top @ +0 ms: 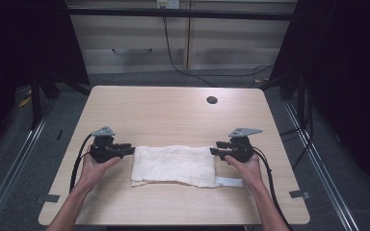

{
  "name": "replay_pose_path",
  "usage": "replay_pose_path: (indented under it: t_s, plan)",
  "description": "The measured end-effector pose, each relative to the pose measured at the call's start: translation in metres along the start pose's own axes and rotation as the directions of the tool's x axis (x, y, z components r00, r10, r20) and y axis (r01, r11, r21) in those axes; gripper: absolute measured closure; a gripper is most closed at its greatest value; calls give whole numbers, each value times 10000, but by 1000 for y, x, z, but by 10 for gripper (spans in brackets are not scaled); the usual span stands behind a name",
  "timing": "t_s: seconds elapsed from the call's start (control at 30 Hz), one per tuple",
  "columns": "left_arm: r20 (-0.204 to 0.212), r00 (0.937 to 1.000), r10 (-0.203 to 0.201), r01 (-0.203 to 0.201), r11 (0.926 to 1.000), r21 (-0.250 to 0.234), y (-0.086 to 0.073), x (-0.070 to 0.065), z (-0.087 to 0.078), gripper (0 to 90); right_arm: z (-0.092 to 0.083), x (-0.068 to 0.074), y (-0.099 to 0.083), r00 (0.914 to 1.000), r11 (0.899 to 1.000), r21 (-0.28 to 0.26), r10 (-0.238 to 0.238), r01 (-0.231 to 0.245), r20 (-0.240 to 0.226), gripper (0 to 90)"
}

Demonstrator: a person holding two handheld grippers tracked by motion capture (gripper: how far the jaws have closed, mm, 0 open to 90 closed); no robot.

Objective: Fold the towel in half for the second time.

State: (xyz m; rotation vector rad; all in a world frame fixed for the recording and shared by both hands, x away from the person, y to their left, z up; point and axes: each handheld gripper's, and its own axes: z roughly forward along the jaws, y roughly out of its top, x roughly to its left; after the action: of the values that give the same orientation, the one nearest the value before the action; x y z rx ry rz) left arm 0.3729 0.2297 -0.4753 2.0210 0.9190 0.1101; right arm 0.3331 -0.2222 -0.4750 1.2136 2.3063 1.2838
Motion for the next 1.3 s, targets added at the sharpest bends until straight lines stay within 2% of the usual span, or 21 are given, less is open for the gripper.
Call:
replay_pose_path:
  t_s: [0.03,0.3,0.33,0.43,0.6,0.7,0.87,0.93,1.0,1.03,1.17,1.27,1.3]
  plan:
    - [31,9999,-101,101,9999,51,2,2,2,687,2,-2,2,10000,10000,24,59,-59,-24,559]
    - [125,9998,-173,168,9993,344,15,8,20,663,19,-16,3,9992,9989,247,399,-400,11,522]
    - [208,9996,-183,170,9980,617,15,9,25,651,23,-18,2,9991,9986,298,429,-428,-27,518]
    - [281,9996,-97,71,9959,897,12,9,31,641,27,-20,1,9988,9980,419,479,-472,-144,519]
    - [312,9994,-126,92,9943,1058,8,9,37,640,33,-22,-1,9979,9966,602,581,-562,-302,539]
    - [309,9995,-108,72,9936,1126,8,10,38,639,35,-23,-2,9986,9960,755,493,-478,-178,548]
    - [463,9988,-162,103,9924,1230,5,13,41,653,40,-24,-3,9980,9940,963,555,-525,-292,613]
    - [411,9991,-140,88,9921,1248,3,12,42,660,42,-23,-4,9983,9924,1143,492,-454,-307,631]
    - [382,9992,-94,45,9920,1260,3,12,42,672,43,-23,-5,9980,9929,1085,526,-487,-339,647]
    - [236,9997,37,-66,9923,1233,3,12,42,698,43,-23,-5,9980,9932,1064,513,-471,-364,674]
    - [400,9992,29,-77,9927,1201,0,13,42,846,44,-22,-5,9980,9931,1086,482,-436,-400,820]
    - [438,9990,16,-66,9934,1142,0,14,41,865,41,-23,-5,9978,9944,942,527,-487,-407,854]
    - [394,9992,18,-60,9941,1079,0,14,41,871,37,-24,-3,9978,9961,734,529,-499,-404,864]
